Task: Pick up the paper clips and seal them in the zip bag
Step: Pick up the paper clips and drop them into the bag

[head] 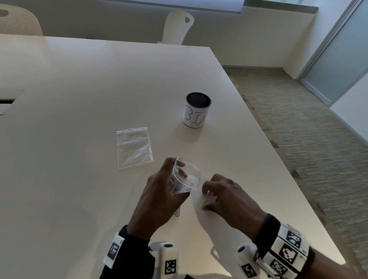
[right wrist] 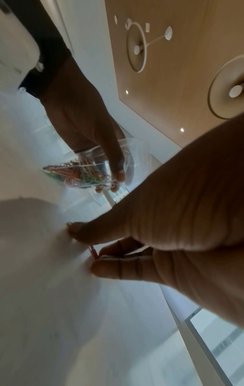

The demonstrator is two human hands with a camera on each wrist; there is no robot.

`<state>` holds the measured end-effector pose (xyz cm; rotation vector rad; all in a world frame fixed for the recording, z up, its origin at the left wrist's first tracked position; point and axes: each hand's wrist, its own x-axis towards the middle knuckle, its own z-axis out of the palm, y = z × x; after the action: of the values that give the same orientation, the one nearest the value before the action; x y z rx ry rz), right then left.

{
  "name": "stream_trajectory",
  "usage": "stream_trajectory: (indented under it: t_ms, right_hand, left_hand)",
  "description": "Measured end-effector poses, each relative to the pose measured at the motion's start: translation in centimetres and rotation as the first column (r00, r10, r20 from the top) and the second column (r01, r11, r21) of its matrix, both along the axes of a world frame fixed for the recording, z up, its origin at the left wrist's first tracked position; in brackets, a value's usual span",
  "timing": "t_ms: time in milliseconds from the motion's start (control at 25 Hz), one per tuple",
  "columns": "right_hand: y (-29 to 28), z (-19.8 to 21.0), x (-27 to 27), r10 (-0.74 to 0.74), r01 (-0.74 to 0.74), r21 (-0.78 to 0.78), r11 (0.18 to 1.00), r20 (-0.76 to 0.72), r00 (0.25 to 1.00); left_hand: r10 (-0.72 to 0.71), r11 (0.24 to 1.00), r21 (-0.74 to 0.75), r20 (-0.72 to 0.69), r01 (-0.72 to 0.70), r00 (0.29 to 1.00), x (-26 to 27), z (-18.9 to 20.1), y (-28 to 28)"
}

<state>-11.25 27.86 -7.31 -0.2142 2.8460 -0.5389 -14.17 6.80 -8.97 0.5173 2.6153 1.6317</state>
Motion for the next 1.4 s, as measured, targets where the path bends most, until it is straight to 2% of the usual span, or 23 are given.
stream_trajectory:
  t_ms: [360, 680, 800, 960, 1120, 1200, 1280, 1400]
  right_hand:
    - [-0.4, -0.7, -0.9, 0.009, -0.009, -0.002, 1.000, -0.015, 1.000]
    - [-0.4, -0.3, -0.4, 0.062, -0.064, 0.077, 0.995, 0.026, 0.998]
    - [-0.7, 0.1, -0.2, 0.074, -0.072, 0.128, 0.989, -0.011, 0.997]
    - [-0.1, 0.2, -0.8, 0.046, -0.046, 0.043, 0.998, 0.012, 0.999]
    - [0.3, -0.3, -1.0, 0.050, -0.050, 0.043, 0.998, 0.001, 0.999]
    - [0.7, 0.0, -1.3, 0.014, -0.016, -0.034, 0.999, -0.043, 0.999]
    - [1.1, 1.3, -1.6, -0.103, 0.072, -0.239, 0.968, -0.119, 0.988]
    - [0.3, 4.6, -1.3, -0.301, 0.126, -0.577, 0.807, -0.217, 0.929]
  left_hand:
    - [-0.006, 1.000, 0.001, -0.005, 0.006, 1.000, 0.1, 0.0, -0.2]
    - [0.005, 1.000, 0.000, -0.011, -0.005, 1.000, 0.2, 0.2, -0.1]
    - [0.003, 1.000, 0.004, -0.011, -0.003, 1.000, 0.3, 0.3, -0.1]
    - [0.003, 1.000, 0.016, -0.020, -0.003, 1.000, 0.3, 0.2, -0.1]
    - [-0.005, 1.000, 0.013, -0.012, 0.005, 1.000, 0.2, 0.3, -0.1]
    - [-0.006, 1.000, 0.011, -0.010, 0.007, 1.000, 0.2, 0.3, -0.1]
    - [0.000, 1.000, 0.012, -0.010, 0.000, 1.000, 0.2, 0.3, -0.1]
    - [-0.002, 1.000, 0.007, -0.005, 0.002, 1.000, 0.2, 0.3, -0.1]
